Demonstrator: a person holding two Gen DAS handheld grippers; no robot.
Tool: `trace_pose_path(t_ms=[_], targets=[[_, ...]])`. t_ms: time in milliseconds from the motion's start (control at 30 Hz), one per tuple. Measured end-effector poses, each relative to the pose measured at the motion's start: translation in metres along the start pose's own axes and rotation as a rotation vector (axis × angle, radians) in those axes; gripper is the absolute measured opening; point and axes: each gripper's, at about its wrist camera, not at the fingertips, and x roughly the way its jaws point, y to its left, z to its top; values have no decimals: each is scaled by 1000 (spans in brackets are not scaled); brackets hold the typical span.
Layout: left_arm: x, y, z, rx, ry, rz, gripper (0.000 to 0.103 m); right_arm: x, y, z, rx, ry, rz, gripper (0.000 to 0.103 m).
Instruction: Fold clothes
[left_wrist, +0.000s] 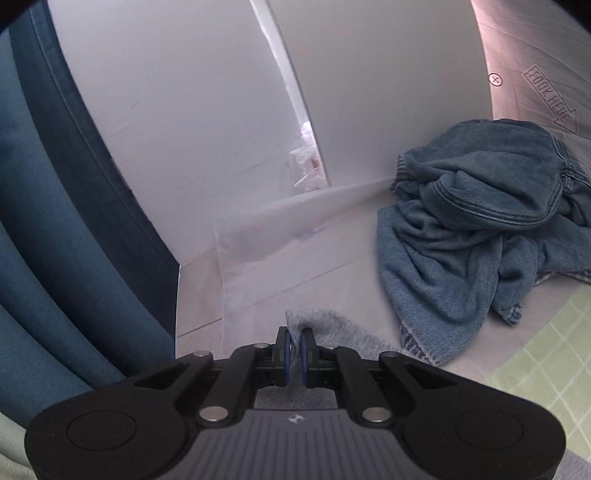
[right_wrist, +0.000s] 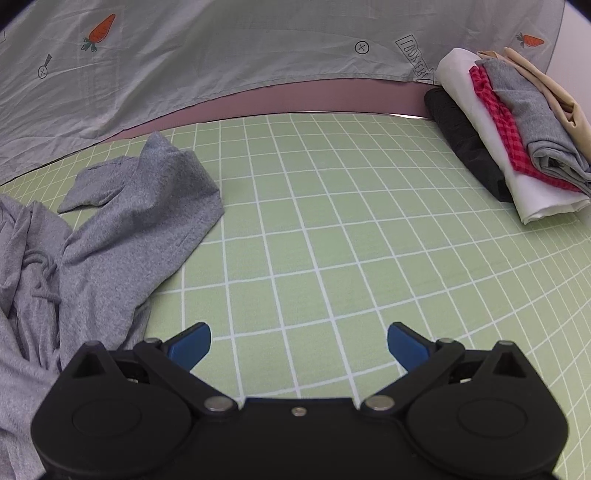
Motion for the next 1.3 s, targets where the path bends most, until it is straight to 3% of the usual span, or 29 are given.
trace_pose_path(t_ms=[33, 100, 133, 167, 333, 500, 667, 833, 900, 933, 1000, 1067, 1200, 1300], targets=[[-1, -1, -3, 4, 18, -20, 15, 3, 1, 5, 2, -5, -1, 103], [-11, -8, -13, 22, 30, -97, 38, 8, 2, 14, 9, -13, -2, 103], [-18, -14, -18, 32, 34, -138, 56, 11, 3, 19, 14, -16, -2, 103], [-25, -20, -23, 42, 37, -180, 69, 13, 4, 24, 19, -21, -2, 103], [-64, -63, -48, 81, 64, -330, 82, 28, 10, 53, 53, -61, 24, 103], [-101, -115, -85, 157, 150, -515, 84, 50, 14, 92, 112, -94, 143, 101], [-133, -169, -133, 287, 230, -671, 85, 82, 21, 120, 245, -53, 320, 89], [-154, -206, -169, 414, 262, -704, 85, 111, 39, 127, 233, 9, 369, 69], [-159, -212, -179, 457, 252, -692, 87, 117, 43, 125, 214, 32, 388, 52], [-161, -214, -182, 478, 238, -681, 87, 120, 43, 123, 205, 40, 396, 49], [-161, -216, -185, 499, 227, -668, 88, 122, 45, 120, 163, 46, 397, 28], [-159, -215, -185, 498, 230, -660, 93, 121, 44, 117, 108, 24, 381, 14], [-152, -215, -181, 491, 230, -650, 98, 108, 24, 116, 70, -74, 291, 10], [-147, -216, -178, 487, 225, -648, 100, 96, -13, 122, 118, -163, 177, 9]])
